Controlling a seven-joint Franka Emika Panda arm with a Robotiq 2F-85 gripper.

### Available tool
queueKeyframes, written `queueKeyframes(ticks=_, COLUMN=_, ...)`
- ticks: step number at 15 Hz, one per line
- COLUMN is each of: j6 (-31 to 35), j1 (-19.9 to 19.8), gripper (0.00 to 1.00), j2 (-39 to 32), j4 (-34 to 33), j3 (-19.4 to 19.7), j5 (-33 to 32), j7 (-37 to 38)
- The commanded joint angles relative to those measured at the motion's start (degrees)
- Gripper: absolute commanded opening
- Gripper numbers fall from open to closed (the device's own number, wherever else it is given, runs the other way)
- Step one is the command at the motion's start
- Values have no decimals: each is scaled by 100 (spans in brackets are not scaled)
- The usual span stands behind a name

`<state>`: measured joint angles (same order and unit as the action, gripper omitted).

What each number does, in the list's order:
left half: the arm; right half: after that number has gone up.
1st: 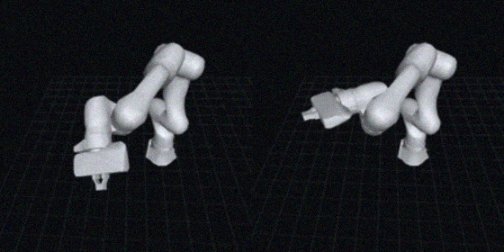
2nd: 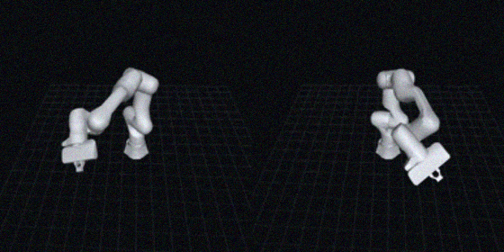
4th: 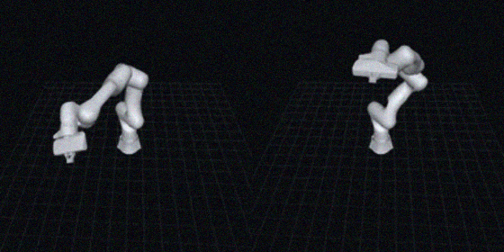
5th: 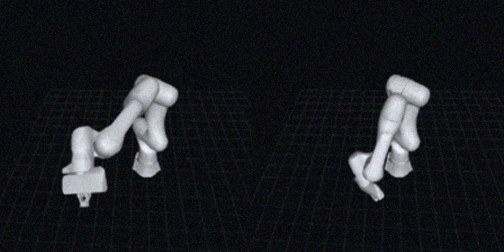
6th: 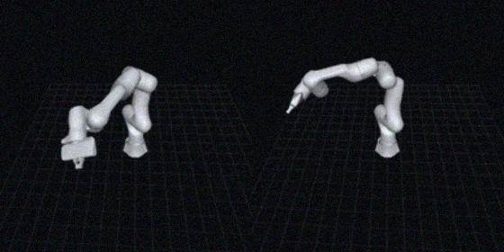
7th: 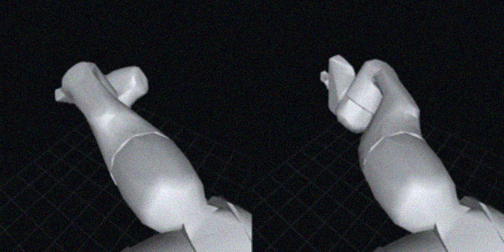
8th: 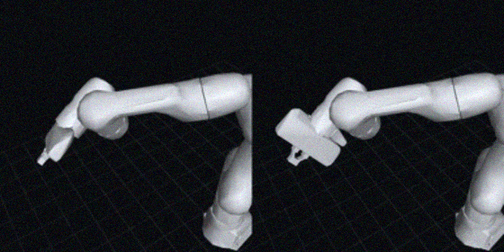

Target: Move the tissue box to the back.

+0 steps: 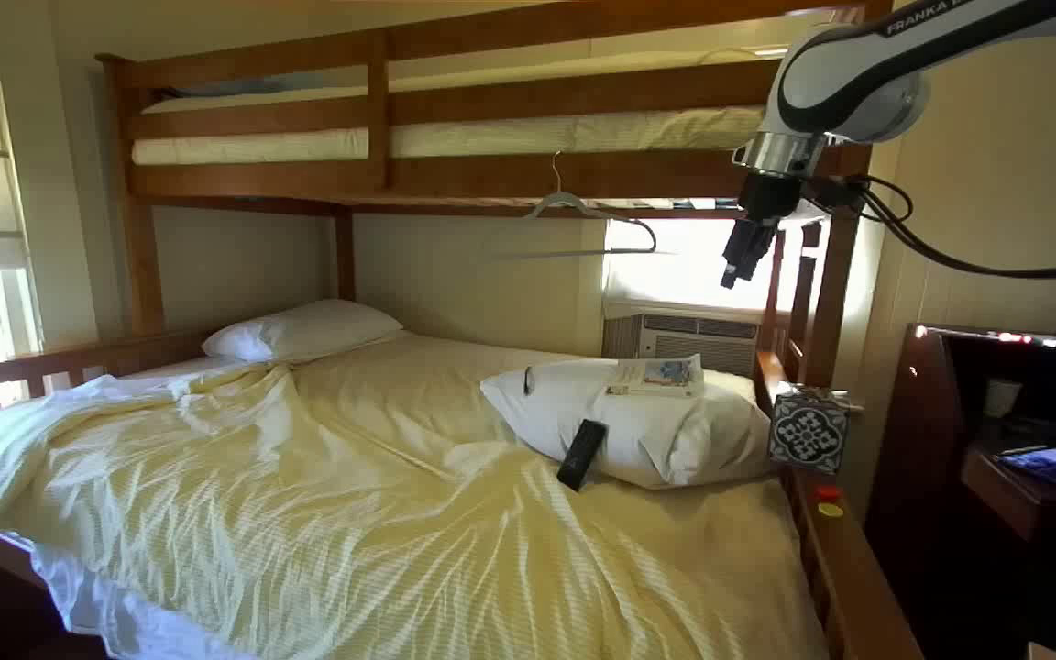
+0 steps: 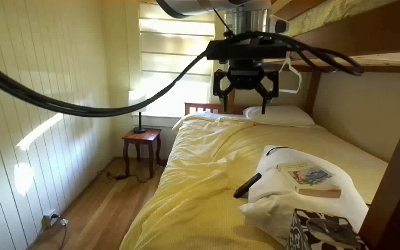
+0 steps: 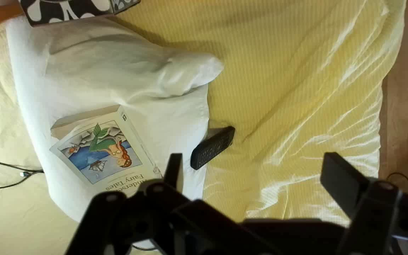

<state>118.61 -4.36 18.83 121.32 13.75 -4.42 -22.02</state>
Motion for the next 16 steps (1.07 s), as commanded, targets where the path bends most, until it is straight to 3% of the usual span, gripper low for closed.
queueKeyframes(ticks=1, j6=-13, j1=-68, gripper=100, j2=-10, j4=-14, j3=-59, j5=28, j7=-21)
queueKeyframes(ticks=8, j6=-182, j1=-365, gripper=100, j2=11, j4=710, j3=-61, j5=-572, j7=96)
queueKeyframes(ticks=16, j6=308, j1=-1201, gripper=100, j2=-260, j4=1277, j3=-90, j5=-2767, j7=1457)
